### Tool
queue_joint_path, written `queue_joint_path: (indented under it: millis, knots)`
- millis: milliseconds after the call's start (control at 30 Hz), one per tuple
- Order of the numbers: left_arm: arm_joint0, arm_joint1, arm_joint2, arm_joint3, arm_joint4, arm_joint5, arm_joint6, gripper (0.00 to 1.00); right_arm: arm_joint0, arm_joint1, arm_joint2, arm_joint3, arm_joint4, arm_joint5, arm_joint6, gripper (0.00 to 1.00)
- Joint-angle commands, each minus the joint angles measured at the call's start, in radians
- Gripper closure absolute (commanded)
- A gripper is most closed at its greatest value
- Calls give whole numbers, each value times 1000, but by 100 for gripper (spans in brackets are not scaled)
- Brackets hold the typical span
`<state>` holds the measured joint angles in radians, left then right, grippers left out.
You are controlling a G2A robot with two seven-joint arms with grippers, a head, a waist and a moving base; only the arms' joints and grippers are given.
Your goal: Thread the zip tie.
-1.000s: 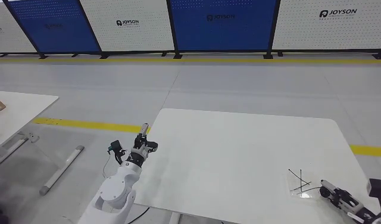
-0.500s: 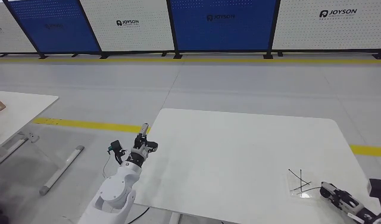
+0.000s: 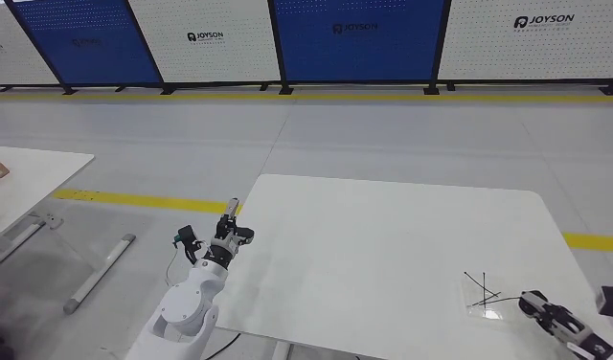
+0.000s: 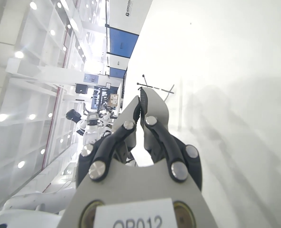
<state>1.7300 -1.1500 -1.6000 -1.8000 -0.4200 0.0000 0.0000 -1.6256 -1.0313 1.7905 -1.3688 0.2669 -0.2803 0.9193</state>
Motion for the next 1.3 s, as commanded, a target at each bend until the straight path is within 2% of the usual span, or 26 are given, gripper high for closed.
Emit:
queue_joint_path:
  millis: [0, 133, 500, 600, 700, 900, 1267]
  knots:
    - [0, 0, 0, 0, 0, 0, 0, 0, -8, -1, 12, 2, 84, -21, 28, 100]
    - [0, 0, 0, 0, 0, 0, 0, 0, -16, -3, 25, 11, 197, -25, 77, 100]
    - [0, 0, 0, 0, 0, 0, 0, 0, -16, -3, 25, 11, 197, -25, 77, 100]
    - [0, 0, 0, 0, 0, 0, 0, 0, -24, -5, 5, -18, 151, -46, 28, 100]
    - [0, 0, 0, 0, 0, 0, 0, 0, -45, -13, -6, -63, 191, -60, -10, 100]
    - [0, 0, 0, 0, 0, 0, 0, 0, -144, -42, -40, -206, 240, -60, -175, 100]
    - [0, 0, 0, 0, 0, 0, 0, 0, -148, -43, -42, -209, 248, -60, -183, 100]
